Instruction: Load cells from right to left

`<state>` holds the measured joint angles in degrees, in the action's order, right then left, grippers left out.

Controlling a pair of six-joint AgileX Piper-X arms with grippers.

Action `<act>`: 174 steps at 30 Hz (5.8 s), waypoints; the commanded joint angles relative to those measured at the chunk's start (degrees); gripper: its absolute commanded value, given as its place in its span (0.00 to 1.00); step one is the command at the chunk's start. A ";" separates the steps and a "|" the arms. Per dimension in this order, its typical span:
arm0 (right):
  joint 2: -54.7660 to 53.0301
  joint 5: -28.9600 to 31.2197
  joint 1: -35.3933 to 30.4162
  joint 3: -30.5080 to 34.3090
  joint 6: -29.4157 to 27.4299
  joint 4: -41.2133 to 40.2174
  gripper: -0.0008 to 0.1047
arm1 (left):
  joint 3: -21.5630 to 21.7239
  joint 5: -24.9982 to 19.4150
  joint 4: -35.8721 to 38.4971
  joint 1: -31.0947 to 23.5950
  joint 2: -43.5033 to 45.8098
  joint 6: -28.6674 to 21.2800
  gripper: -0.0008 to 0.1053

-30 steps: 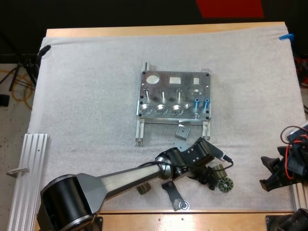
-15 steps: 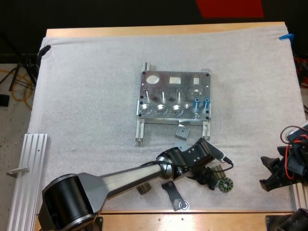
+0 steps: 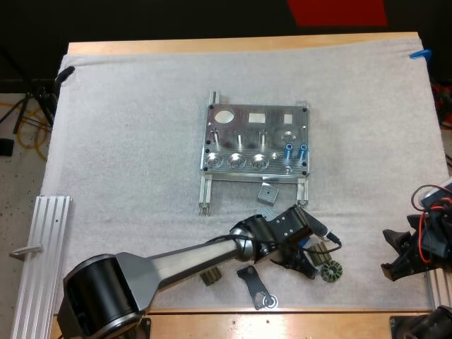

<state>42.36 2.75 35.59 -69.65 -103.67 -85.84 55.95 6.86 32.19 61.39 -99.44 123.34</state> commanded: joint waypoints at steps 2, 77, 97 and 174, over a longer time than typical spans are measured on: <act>-0.32 0.09 0.00 -0.03 -0.65 0.29 0.44 | 0.62 1.25 1.91 0.26 -0.13 -2.88 0.02; 9.16 -44.00 0.00 14.57 19.97 35.44 0.56 | 0.17 -4.58 21.54 0.26 46.85 -38.77 0.02; 13.55 -50.64 0.06 14.57 22.90 38.09 0.55 | 0.17 -4.68 17.94 0.26 46.85 -38.77 0.02; 13.77 -39.53 0.06 15.15 14.52 32.17 0.08 | 3.20 -17.69 25.79 -0.68 52.40 -14.75 0.60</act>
<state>56.19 -37.30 35.59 -54.37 -87.67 -52.51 58.72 -8.64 57.63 60.93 -47.75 106.98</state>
